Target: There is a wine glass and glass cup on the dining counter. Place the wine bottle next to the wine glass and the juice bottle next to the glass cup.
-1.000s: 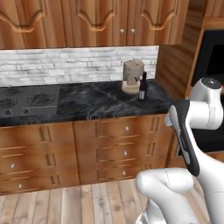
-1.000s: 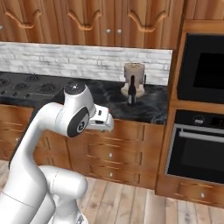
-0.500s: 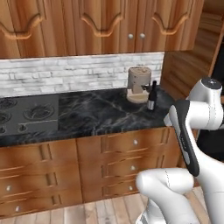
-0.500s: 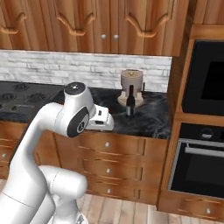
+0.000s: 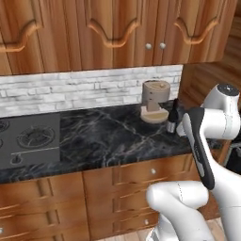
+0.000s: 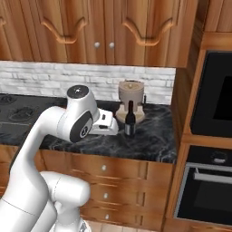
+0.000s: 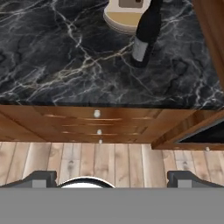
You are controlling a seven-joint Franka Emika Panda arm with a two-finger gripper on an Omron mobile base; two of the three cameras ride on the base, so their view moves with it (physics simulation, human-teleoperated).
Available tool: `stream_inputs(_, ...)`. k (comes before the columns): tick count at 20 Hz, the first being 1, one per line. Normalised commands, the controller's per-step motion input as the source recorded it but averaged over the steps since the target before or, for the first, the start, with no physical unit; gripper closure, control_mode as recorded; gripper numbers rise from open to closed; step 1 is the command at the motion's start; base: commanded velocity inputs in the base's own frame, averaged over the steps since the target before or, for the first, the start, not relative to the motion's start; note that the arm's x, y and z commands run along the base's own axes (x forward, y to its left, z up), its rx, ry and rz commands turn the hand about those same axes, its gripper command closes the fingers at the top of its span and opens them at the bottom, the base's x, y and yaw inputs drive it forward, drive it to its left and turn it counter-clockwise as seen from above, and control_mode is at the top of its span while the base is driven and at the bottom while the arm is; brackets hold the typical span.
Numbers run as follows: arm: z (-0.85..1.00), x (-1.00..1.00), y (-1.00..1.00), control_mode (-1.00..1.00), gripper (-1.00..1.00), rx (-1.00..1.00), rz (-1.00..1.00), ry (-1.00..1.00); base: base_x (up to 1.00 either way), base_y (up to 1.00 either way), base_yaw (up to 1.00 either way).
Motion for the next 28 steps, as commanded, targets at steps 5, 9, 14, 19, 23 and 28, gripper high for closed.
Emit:
stream_inputs(5,0.0,0.0,0.0,1.0,-1.0,0.0,0.0,0.0,0.5,0.09,-0.04)
stream_inputs(9,0.0,0.0,0.0,1.0,-1.0,0.0,0.0,0.0,0.47,0.05,-0.02)
stream_inputs(14,0.0,0.0,0.0,1.0,-1.0,0.0,0.0,0.0,0.34,0.01,0.0)
stream_inputs(19,0.0,0.0,0.0,1.0,-1.0,0.0,0.0,0.0,0.29,0.0,0.0)
stream_inputs(23,0.0,0.0,0.0,1.0,-1.0,0.0,0.0,0.0,0.16,0.0,-0.01)
stream_inputs(28,0.0,0.0,0.0,1.0,-1.0,0.0,0.0,0.0,0.09,0.0,-0.02)
